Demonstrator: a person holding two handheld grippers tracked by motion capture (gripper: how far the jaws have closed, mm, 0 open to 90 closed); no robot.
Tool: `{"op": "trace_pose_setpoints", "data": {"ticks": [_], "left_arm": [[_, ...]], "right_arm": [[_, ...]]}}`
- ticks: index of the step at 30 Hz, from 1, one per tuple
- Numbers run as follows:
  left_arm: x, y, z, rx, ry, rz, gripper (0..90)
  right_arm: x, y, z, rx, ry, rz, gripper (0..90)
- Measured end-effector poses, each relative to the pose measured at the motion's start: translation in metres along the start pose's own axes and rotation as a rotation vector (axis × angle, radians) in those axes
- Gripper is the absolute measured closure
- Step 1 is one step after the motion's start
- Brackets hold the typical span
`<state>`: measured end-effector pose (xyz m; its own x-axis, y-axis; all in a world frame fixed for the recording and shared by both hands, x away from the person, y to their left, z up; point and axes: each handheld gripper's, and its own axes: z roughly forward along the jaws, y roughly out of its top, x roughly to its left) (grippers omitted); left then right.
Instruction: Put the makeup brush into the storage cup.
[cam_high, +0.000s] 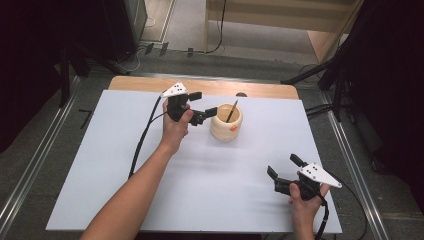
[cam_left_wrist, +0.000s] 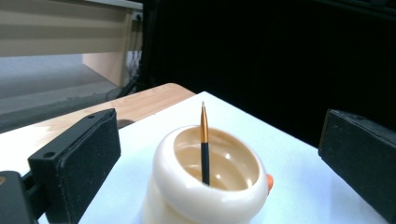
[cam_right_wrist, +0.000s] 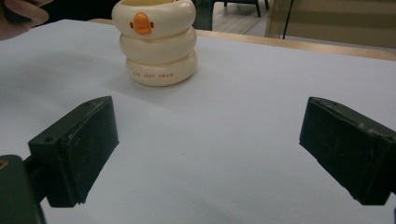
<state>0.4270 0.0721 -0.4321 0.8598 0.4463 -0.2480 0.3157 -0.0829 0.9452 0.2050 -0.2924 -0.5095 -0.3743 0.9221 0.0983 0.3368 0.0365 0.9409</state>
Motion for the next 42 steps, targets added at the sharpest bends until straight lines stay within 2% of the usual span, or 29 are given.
{"op": "trace_pose_setpoints", "data": {"ticks": [8, 12, 26, 34, 42], "left_arm": [[-0.003, -0.009, -0.020, -0.006, 0.047, 0.020, 0.0], [-0.008, -0.015, -0.029, -0.004, 0.083, 0.044, 0.0], [-0.023, -0.027, -0.062, -0.025, 0.145, 0.080, 0.0], [-0.028, -0.041, -0.084, -0.029, 0.183, 0.074, 0.0], [-0.030, -0.054, -0.107, -0.061, 0.223, 0.052, 0.0]], "right_arm": [[0.001, 0.000, 0.000, 0.003, 0.001, -0.003, 4.7], [0.001, 0.000, 0.000, 0.003, 0.000, -0.005, 4.7], [0.002, 0.000, 0.000, 0.002, 0.001, -0.004, 4.7], [0.002, 0.000, 0.000, 0.002, 0.000, -0.005, 4.7], [0.003, 0.000, 0.001, 0.002, 0.005, -0.005, 4.7]]}}
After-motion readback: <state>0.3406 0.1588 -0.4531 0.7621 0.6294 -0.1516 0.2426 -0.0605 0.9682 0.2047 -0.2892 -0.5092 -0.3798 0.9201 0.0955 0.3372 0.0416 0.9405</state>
